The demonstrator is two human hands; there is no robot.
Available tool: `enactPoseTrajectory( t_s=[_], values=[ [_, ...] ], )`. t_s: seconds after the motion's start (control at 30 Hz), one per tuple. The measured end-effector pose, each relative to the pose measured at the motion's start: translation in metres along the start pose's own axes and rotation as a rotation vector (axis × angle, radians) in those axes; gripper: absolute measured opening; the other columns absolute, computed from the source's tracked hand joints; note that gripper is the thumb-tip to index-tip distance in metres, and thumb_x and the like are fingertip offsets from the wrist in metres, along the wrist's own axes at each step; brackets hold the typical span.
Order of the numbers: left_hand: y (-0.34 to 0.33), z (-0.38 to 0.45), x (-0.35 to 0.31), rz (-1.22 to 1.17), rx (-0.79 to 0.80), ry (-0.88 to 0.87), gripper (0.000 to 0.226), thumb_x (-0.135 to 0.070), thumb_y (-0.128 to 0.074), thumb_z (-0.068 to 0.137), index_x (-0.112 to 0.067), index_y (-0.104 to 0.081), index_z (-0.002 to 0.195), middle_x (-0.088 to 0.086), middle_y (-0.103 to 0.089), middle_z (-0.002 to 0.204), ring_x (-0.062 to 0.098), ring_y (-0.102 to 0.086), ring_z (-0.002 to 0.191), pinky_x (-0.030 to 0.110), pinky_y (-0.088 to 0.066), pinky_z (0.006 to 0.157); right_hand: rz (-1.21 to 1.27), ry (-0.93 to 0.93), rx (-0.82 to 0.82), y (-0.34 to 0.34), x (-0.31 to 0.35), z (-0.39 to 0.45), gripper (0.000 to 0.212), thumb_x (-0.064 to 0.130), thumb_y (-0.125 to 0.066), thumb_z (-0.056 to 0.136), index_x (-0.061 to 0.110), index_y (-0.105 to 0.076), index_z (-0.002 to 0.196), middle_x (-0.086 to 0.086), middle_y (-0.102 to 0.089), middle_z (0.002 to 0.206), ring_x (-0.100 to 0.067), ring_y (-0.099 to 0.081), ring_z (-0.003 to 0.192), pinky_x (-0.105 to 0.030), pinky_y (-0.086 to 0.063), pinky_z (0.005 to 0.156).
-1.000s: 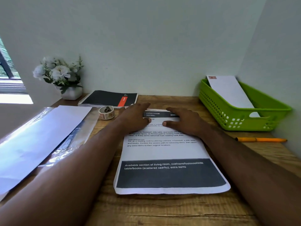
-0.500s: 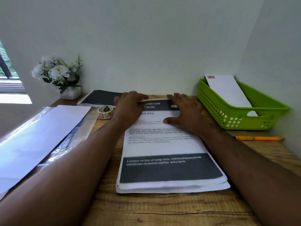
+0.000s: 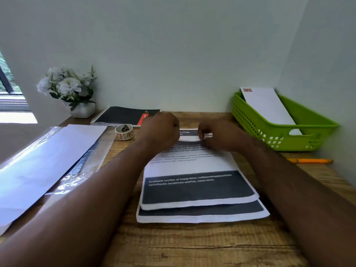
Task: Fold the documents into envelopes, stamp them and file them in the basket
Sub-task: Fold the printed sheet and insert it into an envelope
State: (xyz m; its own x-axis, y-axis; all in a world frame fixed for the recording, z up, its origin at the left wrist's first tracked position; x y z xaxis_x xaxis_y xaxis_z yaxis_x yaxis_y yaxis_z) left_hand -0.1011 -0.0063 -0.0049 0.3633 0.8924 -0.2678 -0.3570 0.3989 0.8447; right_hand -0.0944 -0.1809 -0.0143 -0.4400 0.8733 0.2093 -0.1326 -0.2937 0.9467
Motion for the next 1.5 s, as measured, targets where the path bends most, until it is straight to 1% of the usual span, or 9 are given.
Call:
enactPoseTrajectory(
  t_s=[0.17, 0.27, 0.43, 0.7, 0.87, 1.03, 1.23, 1.33, 1.5],
  values=[
    [-0.018, -0.006, 0.004, 0.012, 0.150, 0.070, 0.030, -0.024, -0.041, 0.091, -0.014, -0.069, 0.090, 0.007, -0.069, 0.092, 0.026, -0.062, 0.080, 0.029, -0.043, 0.064, 0.129, -0.057, 0.161, -0.002, 0.000, -0.009, 0.017, 0.022, -0.068, 0.082, 0.019, -0.070, 0.098, 0.004, -0.067, 0.100, -0.012, -0.058, 0.093, -0.003, -0.035, 0.065],
    [-0.039, -0.008, 0.006, -0.025, 0.303, 0.063, 0.033, -0.029, -0.040, 0.098, -0.016, -0.066, 0.116, 0.009, -0.066, 0.119, 0.028, -0.061, 0.104, 0.037, -0.050, 0.089, 0.204, -0.089, 0.153, -0.012, -0.001, -0.004, 0.024, 0.031, -0.064, 0.088, 0.021, -0.069, 0.109, 0.004, -0.066, 0.110, -0.014, -0.059, 0.103, -0.026, -0.044, 0.088],
    [-0.063, -0.010, 0.007, 0.086, 0.424, 0.006, 0.049, -0.035, -0.028, 0.103, -0.021, -0.031, 0.150, 0.005, -0.031, 0.155, 0.029, -0.029, 0.141, 0.050, -0.024, 0.115, -0.178, -0.091, 0.117, -0.031, 0.009, 0.002, 0.043, 0.033, -0.042, 0.096, 0.038, -0.043, 0.138, -0.003, -0.044, 0.136, -0.028, -0.042, 0.126, -0.049, -0.034, 0.105],
    [-0.068, -0.010, 0.008, 0.121, 0.451, 0.022, 0.051, -0.039, -0.022, 0.103, -0.024, -0.022, 0.152, -0.001, -0.018, 0.161, 0.028, -0.017, 0.147, 0.055, -0.012, 0.116, -0.340, -0.080, 0.068, -0.036, 0.027, 0.002, 0.042, 0.027, -0.036, 0.095, 0.034, -0.045, 0.136, -0.005, -0.042, 0.132, -0.032, -0.043, 0.120, -0.050, -0.034, 0.098],
    [-0.067, -0.011, 0.009, 0.139, 0.451, 0.028, 0.051, -0.039, -0.020, 0.103, -0.026, -0.022, 0.152, -0.002, -0.017, 0.161, 0.030, -0.016, 0.147, 0.058, -0.014, 0.115, -0.404, -0.133, 0.072, -0.026, 0.024, -0.003, 0.037, 0.019, -0.039, 0.091, 0.014, -0.054, 0.126, -0.008, -0.046, 0.130, -0.031, -0.048, 0.117, -0.046, -0.041, 0.095],
    [-0.064, -0.013, 0.009, 0.102, 0.470, 0.034, 0.051, -0.039, -0.020, 0.103, -0.031, -0.018, 0.153, -0.004, -0.012, 0.162, 0.028, -0.010, 0.149, 0.059, -0.010, 0.115, -0.604, -0.227, 0.110, -0.003, -0.002, -0.021, 0.028, 0.013, -0.041, 0.092, 0.014, -0.066, 0.104, -0.004, -0.062, 0.118, -0.023, -0.060, 0.107, -0.031, -0.047, 0.075],
    [-0.063, -0.013, 0.004, 0.104, 0.489, 0.042, 0.049, -0.040, -0.021, 0.103, -0.040, -0.017, 0.152, -0.004, -0.013, 0.162, 0.029, -0.009, 0.149, 0.061, -0.009, 0.114, -0.471, -0.154, -0.071, -0.018, 0.010, -0.005, 0.031, 0.015, -0.039, 0.091, 0.010, -0.059, 0.115, -0.013, -0.058, 0.122, -0.030, -0.058, 0.108, -0.037, -0.045, 0.089],
    [-0.062, -0.013, 0.003, 0.113, 0.496, 0.038, 0.049, -0.039, -0.022, 0.103, -0.037, -0.017, 0.152, -0.002, -0.014, 0.162, 0.029, -0.010, 0.148, 0.061, -0.010, 0.113, -0.180, -0.046, 0.133, -0.039, 0.017, 0.003, 0.036, 0.021, -0.033, 0.101, 0.007, -0.050, 0.129, -0.015, -0.052, 0.132, -0.030, -0.052, 0.118, -0.035, -0.038, 0.098],
    [-0.051, -0.011, 0.005, 0.166, 0.506, 0.118, 0.046, -0.041, -0.025, 0.102, -0.039, -0.030, 0.148, 0.000, -0.017, 0.161, 0.038, -0.009, 0.147, 0.065, -0.008, 0.113, -0.188, -0.080, 0.249, -0.039, 0.016, 0.002, 0.040, 0.025, -0.030, 0.103, 0.003, -0.047, 0.133, -0.015, -0.041, 0.146, -0.031, -0.044, 0.130, -0.034, -0.033, 0.105]
  ],
)
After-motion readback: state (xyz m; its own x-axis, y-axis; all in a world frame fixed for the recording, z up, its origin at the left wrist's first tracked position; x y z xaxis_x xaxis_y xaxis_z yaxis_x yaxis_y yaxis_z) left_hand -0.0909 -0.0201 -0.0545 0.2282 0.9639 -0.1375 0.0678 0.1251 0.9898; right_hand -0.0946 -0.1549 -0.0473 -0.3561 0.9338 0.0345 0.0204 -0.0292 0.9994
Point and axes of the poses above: each hand's wrist, its own z-axis towards the middle knuckle, its own y-axis out of the back of the hand, x = y × z, the point moved 4 cm from there along z, towards the middle knuckle
